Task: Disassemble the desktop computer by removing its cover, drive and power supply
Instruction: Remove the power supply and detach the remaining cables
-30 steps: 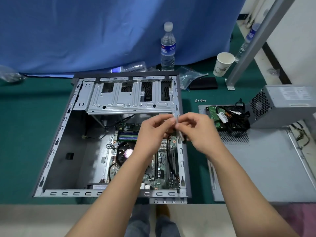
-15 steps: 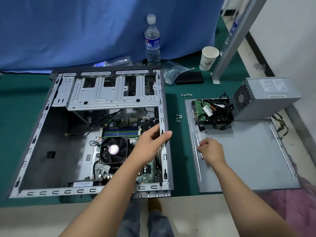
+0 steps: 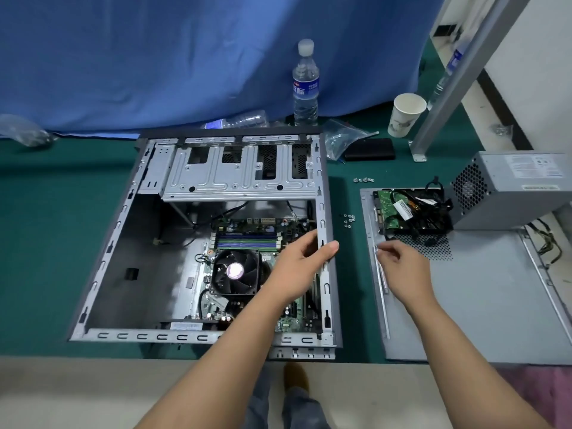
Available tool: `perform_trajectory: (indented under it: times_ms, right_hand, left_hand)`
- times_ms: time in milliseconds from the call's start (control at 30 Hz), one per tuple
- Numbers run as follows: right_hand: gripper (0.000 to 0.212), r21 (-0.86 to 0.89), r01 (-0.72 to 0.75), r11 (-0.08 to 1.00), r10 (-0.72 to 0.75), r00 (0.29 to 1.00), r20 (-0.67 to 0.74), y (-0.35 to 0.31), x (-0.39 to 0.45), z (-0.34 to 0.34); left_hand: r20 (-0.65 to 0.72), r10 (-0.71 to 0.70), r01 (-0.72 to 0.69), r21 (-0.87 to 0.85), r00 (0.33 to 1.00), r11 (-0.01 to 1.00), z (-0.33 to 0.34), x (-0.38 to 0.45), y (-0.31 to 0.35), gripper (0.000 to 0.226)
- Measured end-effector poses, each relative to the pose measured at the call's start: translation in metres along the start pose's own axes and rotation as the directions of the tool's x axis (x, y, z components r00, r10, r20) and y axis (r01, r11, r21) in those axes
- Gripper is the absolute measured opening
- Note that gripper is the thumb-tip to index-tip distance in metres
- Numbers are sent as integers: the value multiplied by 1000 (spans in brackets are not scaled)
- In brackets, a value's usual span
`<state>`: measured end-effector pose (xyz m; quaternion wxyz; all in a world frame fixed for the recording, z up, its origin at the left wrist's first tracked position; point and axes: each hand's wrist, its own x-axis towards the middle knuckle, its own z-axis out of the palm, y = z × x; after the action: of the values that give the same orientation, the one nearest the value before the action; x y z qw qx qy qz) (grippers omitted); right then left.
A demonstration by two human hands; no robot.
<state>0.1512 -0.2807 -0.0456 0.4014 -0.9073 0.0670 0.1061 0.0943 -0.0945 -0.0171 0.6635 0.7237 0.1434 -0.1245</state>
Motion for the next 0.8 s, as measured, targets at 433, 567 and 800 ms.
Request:
perform_trajectory:
  times_ms: [433,567,800]
  right_hand:
    - [9,195,390,900,-432,861,268,-139,-58,52]
    - [21,-33,421,907,-364,818,446,-150,-46,101]
    - [26,-165,327,931,-243,888,390,-174,-13,170]
  left_hand:
    - [-296,-41,138,315,954,939,-117,-17,-8,6]
    - [-374,-98,276,460,922,844,-164,-13,-26,29]
    - [-245,-208,305,484,947,820,-197,17,-39,54]
